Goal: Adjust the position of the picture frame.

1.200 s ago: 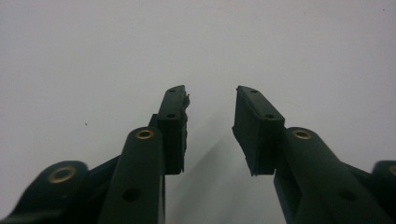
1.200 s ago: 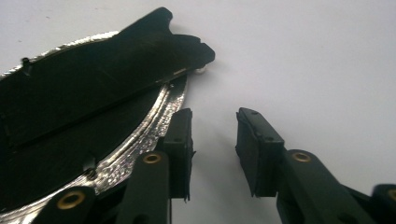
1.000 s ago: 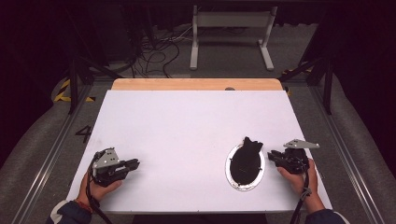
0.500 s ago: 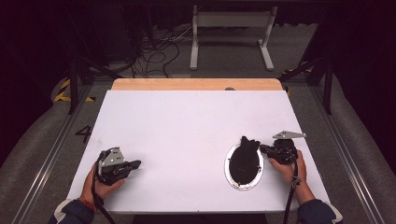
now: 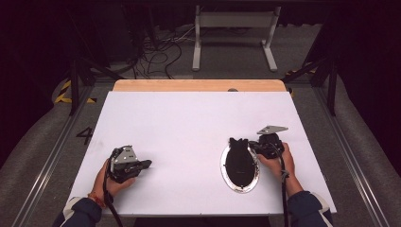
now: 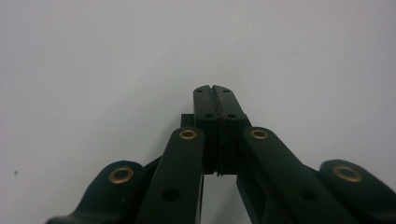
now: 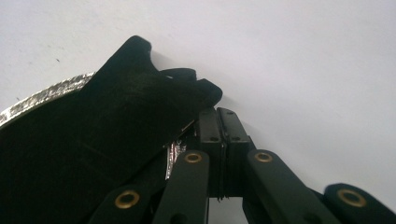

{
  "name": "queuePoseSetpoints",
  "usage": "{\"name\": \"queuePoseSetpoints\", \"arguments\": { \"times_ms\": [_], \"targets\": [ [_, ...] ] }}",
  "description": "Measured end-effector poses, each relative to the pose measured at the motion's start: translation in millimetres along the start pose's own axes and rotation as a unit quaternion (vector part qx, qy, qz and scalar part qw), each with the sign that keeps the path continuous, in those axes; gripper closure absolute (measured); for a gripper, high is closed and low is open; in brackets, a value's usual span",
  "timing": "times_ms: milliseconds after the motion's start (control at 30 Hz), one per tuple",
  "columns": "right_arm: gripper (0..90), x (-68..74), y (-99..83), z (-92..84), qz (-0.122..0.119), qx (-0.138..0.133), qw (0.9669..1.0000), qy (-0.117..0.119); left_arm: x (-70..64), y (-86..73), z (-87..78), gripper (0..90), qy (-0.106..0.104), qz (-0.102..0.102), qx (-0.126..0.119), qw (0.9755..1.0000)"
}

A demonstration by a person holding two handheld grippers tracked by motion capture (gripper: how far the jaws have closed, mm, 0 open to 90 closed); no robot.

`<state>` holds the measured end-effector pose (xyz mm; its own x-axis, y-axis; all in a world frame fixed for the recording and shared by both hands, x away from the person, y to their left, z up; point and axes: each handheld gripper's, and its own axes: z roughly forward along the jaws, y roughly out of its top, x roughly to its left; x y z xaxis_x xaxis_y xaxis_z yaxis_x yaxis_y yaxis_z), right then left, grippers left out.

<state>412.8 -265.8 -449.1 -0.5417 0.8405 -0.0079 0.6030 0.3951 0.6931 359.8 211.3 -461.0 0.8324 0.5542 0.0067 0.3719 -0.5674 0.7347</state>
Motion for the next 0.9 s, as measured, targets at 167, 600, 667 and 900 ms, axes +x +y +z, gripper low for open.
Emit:
{"name": "queuePoseSetpoints", "arguments": {
  "times_ms": [167, 600, 667, 900],
  "targets": [
    [90.0, 18.6, 13.8, 13.4, -0.023, 0.002, 0.9997, 0.012, -2.5, 6.7, 7.8, 89.8, -0.008, 0.012, 0.006, 0.9999],
    [90.0, 64.7, 30.7, 35.7, -0.062, -0.016, 0.9971, 0.041, -10.2, 26.6, 27.4, 89.6, -0.028, 0.027, 0.006, 0.9992],
    [90.0, 72.4, 32.2, 37.8, -0.073, -0.018, 0.9964, 0.041, -11.8, 30.4, 30.7, 89.5, -0.033, 0.033, 0.007, 0.9989],
    [81.3, 82.6, 34.9, 38.6, -0.084, -0.02, 0.9955, 0.039, -14.6, 41.7, 38.8, 89.7, -0.041, 0.035, 0.0, 0.9986]
  ]
}}
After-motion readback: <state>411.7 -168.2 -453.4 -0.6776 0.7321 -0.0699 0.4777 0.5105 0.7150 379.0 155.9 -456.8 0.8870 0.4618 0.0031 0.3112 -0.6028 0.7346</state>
